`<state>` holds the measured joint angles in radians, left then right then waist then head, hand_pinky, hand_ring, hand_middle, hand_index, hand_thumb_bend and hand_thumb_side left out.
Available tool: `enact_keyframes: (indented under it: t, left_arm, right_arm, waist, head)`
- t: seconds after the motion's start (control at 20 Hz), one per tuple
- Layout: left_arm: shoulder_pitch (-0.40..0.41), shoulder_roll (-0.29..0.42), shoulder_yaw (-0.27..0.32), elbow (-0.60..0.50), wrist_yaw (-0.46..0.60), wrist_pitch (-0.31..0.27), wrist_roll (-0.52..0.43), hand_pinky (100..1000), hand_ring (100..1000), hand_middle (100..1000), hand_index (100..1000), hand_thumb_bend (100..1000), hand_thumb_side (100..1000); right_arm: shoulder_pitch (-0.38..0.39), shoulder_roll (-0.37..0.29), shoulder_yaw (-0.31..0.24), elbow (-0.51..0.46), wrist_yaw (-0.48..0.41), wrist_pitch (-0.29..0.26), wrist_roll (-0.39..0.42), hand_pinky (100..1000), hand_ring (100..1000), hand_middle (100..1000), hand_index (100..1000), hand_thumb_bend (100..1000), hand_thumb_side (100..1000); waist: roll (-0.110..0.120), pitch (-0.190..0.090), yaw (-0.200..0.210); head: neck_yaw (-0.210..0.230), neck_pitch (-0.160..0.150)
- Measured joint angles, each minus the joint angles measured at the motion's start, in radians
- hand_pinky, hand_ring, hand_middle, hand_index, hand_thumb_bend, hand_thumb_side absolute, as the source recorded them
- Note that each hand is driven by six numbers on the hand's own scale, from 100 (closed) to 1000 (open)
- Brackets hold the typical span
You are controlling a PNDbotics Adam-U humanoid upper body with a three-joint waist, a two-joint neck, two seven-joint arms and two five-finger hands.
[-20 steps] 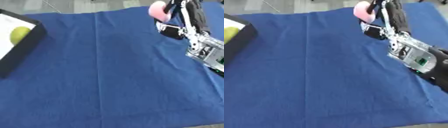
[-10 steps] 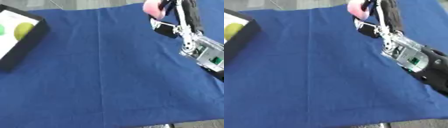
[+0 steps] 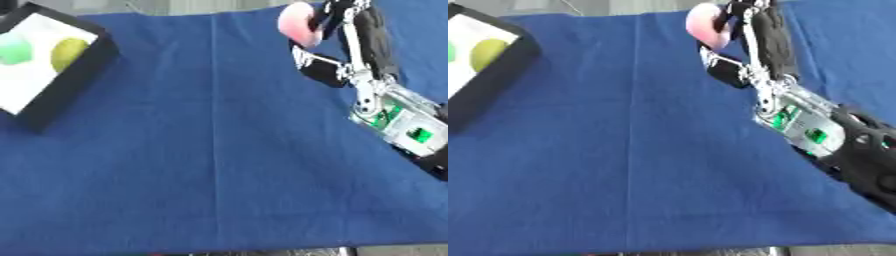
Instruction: Pick up the objects with one hand, pass them to the other hand, and then place them into the box on the other side of the table.
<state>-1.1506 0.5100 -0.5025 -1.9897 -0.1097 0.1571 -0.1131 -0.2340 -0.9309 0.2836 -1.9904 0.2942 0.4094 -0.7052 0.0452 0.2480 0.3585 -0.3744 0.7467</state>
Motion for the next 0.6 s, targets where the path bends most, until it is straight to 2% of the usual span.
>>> enact_keyframes:
  t: [0.05,0.25,0.6]
  left_arm:
    - [-0.008,-0.007,-0.007,0.0,-0.005,0.016,-0.016,767,644,652,737,100,276]
    - [-0.048,-0.042,-0.032,0.0,-0.039,0.072,-0.078,772,658,668,749,100,261]
    - [-0.096,-0.092,-0.068,0.0,-0.105,0.124,-0.185,787,688,701,771,100,245]
  right_arm:
    - [-0.004,0.006,0.007,0.0,0.0,-0.001,-0.001,1000,389,526,432,307,100]
    - [-0.014,0.032,0.029,0.0,-0.018,-0.011,-0.011,1000,382,526,425,297,100]
    - [-0.048,0.073,0.062,0.0,-0.082,-0.033,-0.033,1000,375,527,418,282,100]
  waist:
    - [0.0,0.0,0.0]
    - [0.002,0.0,0.002]
    - [0.004,0.0,0.007]
  head:
    - [0.003,0.0]
    - [0.007,0.0]
    - [0.013,0.0]
